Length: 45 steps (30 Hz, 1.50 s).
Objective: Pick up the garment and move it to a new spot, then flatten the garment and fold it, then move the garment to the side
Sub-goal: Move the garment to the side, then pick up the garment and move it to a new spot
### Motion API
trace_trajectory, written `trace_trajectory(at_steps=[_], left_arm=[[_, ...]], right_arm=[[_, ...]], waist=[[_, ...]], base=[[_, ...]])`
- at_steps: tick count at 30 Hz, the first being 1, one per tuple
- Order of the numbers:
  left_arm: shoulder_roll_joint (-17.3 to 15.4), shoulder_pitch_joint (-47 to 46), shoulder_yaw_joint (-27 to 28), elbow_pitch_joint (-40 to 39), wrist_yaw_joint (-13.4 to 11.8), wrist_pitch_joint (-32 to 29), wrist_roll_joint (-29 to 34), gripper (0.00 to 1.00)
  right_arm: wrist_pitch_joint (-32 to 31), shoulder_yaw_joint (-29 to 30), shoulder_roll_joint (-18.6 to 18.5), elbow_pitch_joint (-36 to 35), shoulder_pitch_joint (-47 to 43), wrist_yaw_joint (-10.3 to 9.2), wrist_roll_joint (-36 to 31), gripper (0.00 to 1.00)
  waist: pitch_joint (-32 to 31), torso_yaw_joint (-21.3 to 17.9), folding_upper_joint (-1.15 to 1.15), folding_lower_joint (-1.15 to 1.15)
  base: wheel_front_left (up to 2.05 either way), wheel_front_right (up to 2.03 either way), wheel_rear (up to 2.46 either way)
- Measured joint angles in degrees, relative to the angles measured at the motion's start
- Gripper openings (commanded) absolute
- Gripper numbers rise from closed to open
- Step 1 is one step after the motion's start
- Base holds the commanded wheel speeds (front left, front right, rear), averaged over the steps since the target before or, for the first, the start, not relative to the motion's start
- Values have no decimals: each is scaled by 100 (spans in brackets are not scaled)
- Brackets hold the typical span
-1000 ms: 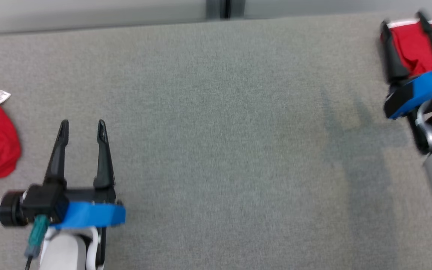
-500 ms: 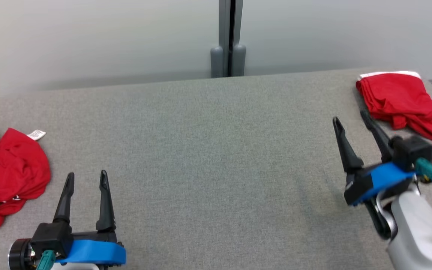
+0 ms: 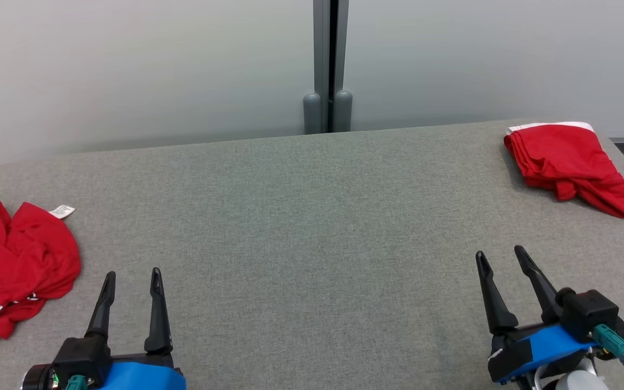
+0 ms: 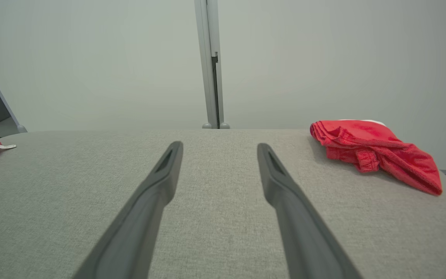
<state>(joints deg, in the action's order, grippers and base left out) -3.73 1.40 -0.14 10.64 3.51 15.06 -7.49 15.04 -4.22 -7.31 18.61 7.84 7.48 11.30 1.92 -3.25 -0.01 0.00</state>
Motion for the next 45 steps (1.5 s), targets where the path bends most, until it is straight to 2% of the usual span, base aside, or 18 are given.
trace_trajectory(at_steps=[13, 32, 45], left_arm=[[22, 0, 74, 74, 13, 0, 0, 100], [34, 10, 175, 94, 55, 0, 46, 100], [26, -9, 283, 83, 44, 0, 101, 100]], right_arm=[[0, 492, 348, -694, -782, 0, -320, 100], [-67, 539, 431, -858, -942, 0, -316, 100], [-49, 391, 442, -772, -940, 0, -249, 100]], waist=[[-75, 170, 1, 0], [-78, 349, 1, 0], [-106, 876, 1, 0]], base=[[0, 0, 0], [0, 0, 0], [0, 0, 0]])
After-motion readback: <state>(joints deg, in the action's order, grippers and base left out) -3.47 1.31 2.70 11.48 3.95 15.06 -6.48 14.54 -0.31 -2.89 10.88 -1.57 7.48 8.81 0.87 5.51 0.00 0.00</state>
